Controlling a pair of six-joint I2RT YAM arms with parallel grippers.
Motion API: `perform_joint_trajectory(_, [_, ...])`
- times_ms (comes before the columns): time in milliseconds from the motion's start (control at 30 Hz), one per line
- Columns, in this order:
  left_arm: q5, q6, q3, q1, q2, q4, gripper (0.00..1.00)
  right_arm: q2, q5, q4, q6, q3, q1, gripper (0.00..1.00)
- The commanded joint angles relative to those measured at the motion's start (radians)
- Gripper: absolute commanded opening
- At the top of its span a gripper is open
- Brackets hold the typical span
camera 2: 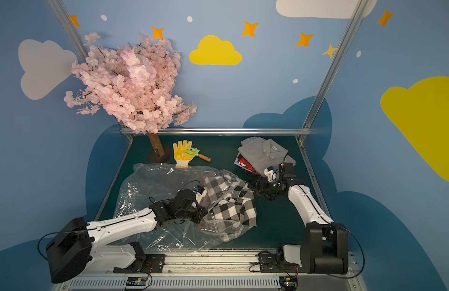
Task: Take the shirt out of the vacuum bag
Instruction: Take out the shirt from the vacuum bag.
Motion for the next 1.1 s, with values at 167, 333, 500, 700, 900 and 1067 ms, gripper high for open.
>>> perform_joint_trajectory(167, [0.028, 0.005, 0.018, -0.004, 0.018, -0.011, 0.03, -0.286, 0.052, -0.055, 0.087, -0.291, 0.002, 0.78])
perform_joint_trajectory(333, [0.033, 0.006, 0.03, -0.012, 0.02, -0.007, 0.03, -0.436, 0.046, -0.081, 0.135, -0.411, 0.014, 0.79])
perform_joint_trajectory(500, [0.033, 0.006, 0.04, -0.026, 0.04, -0.007, 0.03, -0.515, 0.014, 0.01, 0.202, -0.517, 0.062, 0.8])
perform_joint_trajectory(700, [0.022, 0.007, 0.044, -0.045, 0.047, -0.01, 0.03, -0.579, 0.04, 0.081, 0.259, -0.567, 0.142, 0.8])
perform_joint_trajectory(900, [0.019, 0.006, 0.05, -0.059, 0.05, -0.008, 0.03, -0.665, 0.09, 0.083, 0.273, -0.567, 0.184, 0.8])
perform_joint_trajectory(1067, [0.022, 0.008, 0.059, -0.071, 0.065, -0.002, 0.03, -0.684, 0.096, 0.142, 0.29, -0.575, 0.194, 0.8])
